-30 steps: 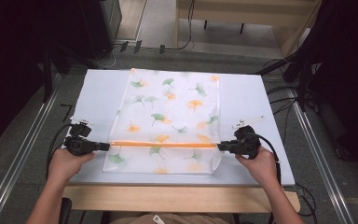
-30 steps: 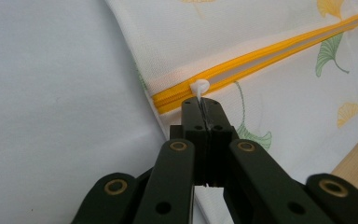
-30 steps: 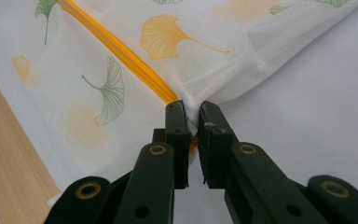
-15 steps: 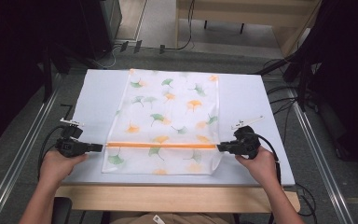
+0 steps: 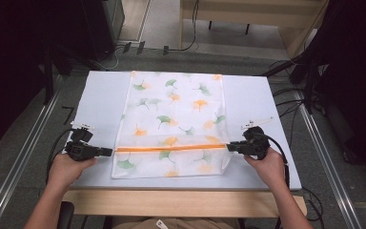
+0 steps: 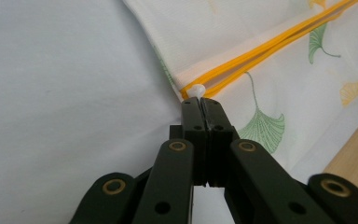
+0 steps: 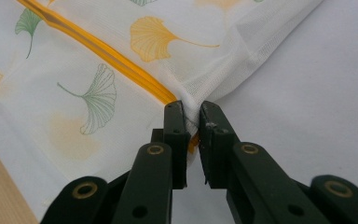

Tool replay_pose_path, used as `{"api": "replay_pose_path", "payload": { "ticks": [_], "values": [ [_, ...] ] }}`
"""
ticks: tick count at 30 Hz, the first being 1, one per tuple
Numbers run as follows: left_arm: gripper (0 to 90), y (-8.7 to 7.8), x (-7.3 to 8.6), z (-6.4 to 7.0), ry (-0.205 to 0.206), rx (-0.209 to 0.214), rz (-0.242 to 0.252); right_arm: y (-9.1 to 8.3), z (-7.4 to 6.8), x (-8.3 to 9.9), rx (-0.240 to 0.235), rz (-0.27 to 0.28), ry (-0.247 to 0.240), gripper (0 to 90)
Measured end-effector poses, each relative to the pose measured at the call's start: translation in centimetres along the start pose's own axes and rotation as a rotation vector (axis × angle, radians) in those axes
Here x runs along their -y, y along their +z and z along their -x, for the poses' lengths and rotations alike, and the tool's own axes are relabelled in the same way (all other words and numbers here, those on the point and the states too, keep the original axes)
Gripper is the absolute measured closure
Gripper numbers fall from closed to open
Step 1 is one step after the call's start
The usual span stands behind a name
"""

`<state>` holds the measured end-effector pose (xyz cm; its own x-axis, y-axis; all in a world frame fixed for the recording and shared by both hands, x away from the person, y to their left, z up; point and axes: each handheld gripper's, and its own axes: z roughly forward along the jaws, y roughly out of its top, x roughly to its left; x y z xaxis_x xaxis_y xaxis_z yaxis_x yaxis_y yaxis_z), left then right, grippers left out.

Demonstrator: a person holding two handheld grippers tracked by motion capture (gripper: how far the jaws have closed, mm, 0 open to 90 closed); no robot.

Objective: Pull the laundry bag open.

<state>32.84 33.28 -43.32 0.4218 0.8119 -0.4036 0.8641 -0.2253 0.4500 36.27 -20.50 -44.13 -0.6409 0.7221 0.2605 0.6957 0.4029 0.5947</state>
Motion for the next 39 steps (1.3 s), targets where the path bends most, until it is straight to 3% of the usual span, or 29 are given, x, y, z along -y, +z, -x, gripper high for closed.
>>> {"api": "replay_pose_path", "payload": {
  "ticks": [6,11,18,19,21,23,25,28,33,37,39],
  "values": [
    [90.0,0.3,-0.1,0.1,0.007,-0.002,-0.008,0.1,0.2,0.2,-0.007,-0.021,0.017,81.9],
    [89.4,0.2,0.0,-0.1,0.006,0.01,0.0,0.2,0.2,0.4,-0.002,-0.03,0.009,71.9],
    [79.8,0.0,-0.1,0.3,0.043,0.018,0.018,-0.4,-0.2,0.4,-0.004,0.024,0.0,66.5],
    [78.1,0.0,-0.1,0.4,0.043,0.019,0.028,-0.6,-0.3,0.3,0.001,0.044,-0.009,68.2],
    [74.8,-0.2,-0.1,0.5,0.05,0.022,0.039,-1.0,-0.5,0.3,-0.007,0.073,-0.022,80.3],
    [71.4,-0.4,-0.1,0.5,0.061,0.02,0.059,-1.1,-0.5,0.2,-0.025,0.076,-0.009,88.9],
    [68.7,-0.5,-0.1,0.5,0.065,0.007,0.074,-0.9,-0.5,0.2,-0.021,0.059,-0.002,89.3],
    [62.2,-0.8,-0.2,0.5,0.077,-0.006,0.099,-0.7,-0.2,0.2,-0.013,0.049,0.007,85.1],
    [52.7,-1.0,-0.2,0.6,0.089,-0.022,0.13,-0.9,0.2,0.4,-0.015,0.084,0.016,72.3],
    [42.4,-1.4,-0.1,0.7,0.122,-0.043,0.193,-0.9,0.5,0.4,-0.015,0.101,0.026,61.2],
    [41.2,-1.7,-0.1,0.6,0.122,-0.051,0.214,-0.9,0.6,0.5,-0.012,0.103,0.025,61.2]
  ]
}}
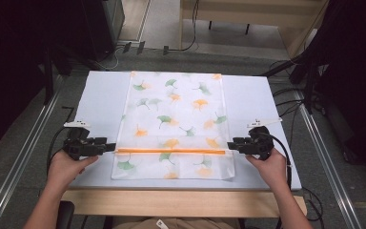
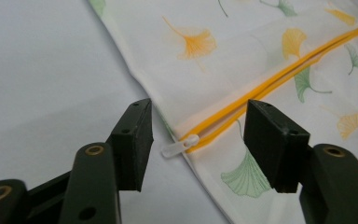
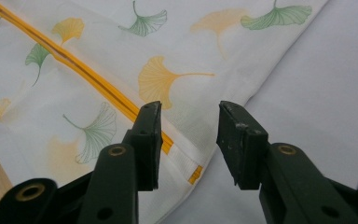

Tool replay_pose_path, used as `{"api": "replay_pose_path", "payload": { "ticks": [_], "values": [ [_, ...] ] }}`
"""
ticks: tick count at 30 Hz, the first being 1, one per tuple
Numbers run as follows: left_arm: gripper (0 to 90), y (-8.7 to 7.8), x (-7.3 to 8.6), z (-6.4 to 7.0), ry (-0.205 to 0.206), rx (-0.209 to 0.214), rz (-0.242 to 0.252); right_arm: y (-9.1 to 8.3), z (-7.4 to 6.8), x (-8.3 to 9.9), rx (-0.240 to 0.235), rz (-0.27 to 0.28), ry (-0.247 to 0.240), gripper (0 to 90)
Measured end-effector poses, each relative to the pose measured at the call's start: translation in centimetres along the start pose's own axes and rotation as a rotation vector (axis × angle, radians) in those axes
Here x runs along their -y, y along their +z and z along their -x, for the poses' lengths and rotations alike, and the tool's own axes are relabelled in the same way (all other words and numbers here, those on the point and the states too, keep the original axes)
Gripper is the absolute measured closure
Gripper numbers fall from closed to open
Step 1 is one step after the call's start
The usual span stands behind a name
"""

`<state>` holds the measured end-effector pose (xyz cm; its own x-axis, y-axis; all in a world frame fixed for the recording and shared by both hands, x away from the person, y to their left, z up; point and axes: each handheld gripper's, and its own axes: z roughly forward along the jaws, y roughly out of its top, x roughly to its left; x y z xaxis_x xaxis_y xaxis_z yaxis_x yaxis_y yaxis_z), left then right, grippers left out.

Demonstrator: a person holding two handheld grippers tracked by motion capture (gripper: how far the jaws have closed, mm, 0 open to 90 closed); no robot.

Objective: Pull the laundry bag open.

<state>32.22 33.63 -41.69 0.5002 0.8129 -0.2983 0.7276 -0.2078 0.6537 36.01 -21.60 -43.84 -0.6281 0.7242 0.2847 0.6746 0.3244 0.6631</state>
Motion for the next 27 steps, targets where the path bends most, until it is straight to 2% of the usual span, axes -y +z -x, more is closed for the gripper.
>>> {"api": "replay_pose_path", "payload": {
  "ticks": [5,10,15,21,27],
  "values": [
    [38.3,-0.2,0.0,-0.4,0.002,-0.025,0.018,-0.4,0.4,0.1,0.016,0.037,-0.008,54.5],
    [36.7,-0.4,0.0,-1.1,-0.031,-0.046,0.045,-0.8,1.0,0.3,0.037,0.07,-0.003,46.8],
    [36.2,-0.7,0.1,-1.8,-0.043,-0.071,0.062,-1.4,2.0,0.6,0.071,0.104,-0.01,41.9],
    [36.0,-0.9,0.1,-2.5,-0.052,-0.094,0.063,-2.2,3.2,1.2,0.116,0.142,0.025,37.2],
    [35.2,-1.0,0.2,-3.0,-0.04,-0.127,0.061,-2.6,4.4,1.8,0.163,0.16,0.038,33.4]
  ]
}}
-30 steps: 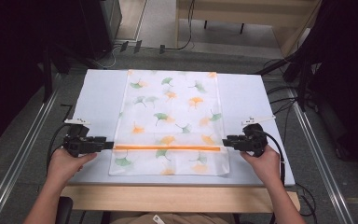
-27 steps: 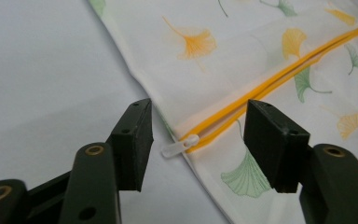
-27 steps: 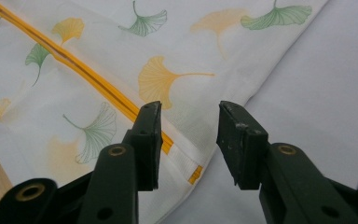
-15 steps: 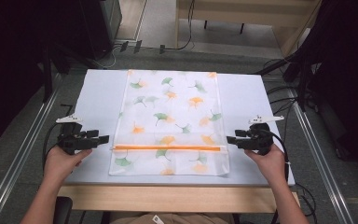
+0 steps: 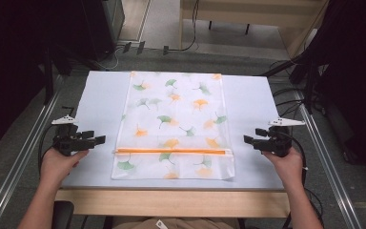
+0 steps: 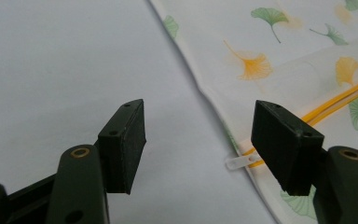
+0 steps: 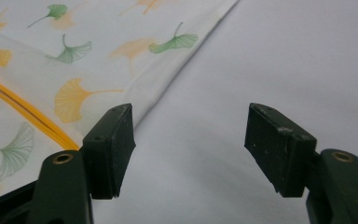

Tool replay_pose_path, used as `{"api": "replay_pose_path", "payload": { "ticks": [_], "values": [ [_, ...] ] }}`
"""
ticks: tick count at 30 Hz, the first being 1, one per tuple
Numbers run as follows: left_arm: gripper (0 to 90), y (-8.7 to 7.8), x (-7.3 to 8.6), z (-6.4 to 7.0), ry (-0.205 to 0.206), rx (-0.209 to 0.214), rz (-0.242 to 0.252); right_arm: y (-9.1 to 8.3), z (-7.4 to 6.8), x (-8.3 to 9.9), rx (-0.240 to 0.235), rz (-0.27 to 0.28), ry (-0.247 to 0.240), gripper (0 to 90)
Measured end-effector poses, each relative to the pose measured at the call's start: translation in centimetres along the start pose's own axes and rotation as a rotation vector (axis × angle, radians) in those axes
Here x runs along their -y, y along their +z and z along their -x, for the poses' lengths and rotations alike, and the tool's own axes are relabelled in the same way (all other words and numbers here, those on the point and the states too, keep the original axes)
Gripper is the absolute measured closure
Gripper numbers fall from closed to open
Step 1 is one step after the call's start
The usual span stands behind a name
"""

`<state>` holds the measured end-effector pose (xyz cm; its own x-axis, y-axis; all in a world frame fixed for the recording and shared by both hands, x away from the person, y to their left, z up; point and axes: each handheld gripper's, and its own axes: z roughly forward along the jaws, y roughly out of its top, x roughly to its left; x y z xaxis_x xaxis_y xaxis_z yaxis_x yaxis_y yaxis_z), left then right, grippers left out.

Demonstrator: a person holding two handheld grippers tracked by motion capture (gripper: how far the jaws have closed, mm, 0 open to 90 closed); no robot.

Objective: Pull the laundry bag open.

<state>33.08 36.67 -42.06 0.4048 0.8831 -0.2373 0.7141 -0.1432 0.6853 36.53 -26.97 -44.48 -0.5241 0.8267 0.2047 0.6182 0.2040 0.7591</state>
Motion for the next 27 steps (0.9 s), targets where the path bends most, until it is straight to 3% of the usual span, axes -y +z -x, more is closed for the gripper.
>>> {"api": "replay_pose_path", "payload": {
  "ticks": [3,12,27],
  "values": [
    [33.8,-0.05,0.02,-0.3,-0.001,-0.023,0.012,-0.07,0.46,0.21,0.017,0.005,-0.001,32.8],
    [33.5,0.25,-0.03,-0.86,-0.013,-0.033,0.012,0.07,0.95,0.66,0.049,-0.003,-0.016,31.3],
    [32.7,0.67,-0.02,-0.81,-0.003,-0.04,-0.019,0.24,0.87,0.8,0.051,-0.015,-0.032,30.9]
  ]
}}
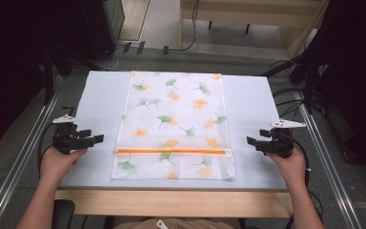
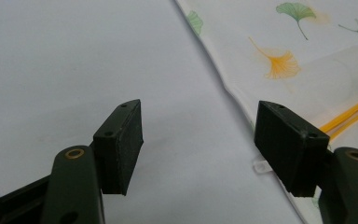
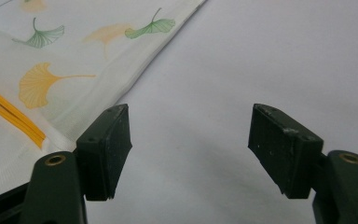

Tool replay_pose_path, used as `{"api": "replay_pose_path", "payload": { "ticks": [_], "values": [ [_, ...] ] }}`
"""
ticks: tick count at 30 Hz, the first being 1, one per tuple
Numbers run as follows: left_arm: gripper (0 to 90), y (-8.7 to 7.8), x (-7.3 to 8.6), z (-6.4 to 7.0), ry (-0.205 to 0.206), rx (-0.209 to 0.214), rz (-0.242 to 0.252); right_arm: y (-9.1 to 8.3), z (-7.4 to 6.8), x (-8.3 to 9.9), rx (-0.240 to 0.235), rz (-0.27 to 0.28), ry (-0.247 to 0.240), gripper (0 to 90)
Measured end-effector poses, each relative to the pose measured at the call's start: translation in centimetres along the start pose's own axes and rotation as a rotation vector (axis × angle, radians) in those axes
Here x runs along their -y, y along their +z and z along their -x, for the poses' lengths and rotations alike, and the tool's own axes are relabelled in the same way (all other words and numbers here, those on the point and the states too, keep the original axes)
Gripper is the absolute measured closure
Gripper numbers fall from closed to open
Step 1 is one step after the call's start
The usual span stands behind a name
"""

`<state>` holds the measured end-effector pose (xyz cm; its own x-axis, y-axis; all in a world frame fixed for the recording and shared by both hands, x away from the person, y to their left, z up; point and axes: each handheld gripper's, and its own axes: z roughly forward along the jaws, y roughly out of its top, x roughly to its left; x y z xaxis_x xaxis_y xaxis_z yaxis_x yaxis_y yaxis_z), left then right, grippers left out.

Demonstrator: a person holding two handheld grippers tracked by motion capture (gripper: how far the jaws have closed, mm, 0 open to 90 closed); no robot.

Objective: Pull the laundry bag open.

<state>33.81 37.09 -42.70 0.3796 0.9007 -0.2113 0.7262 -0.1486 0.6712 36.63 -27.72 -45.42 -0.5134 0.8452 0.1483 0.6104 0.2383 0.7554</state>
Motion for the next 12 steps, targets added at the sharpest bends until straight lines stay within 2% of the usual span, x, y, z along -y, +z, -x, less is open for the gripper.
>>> {"api": "replay_pose_path", "payload": {
  "ticks": [8,12],
  "values": [
    [26.6,0.5,0.0,-0.1,0.012,-0.035,-0.004,0.1,0.0,0.2,-0.003,-0.015,-0.002,30.4],
    [18.4,1.2,0.2,0.0,0.061,-0.082,-0.002,0.2,-0.1,0.4,-0.006,-0.03,-0.011,29.6]
  ]
}}
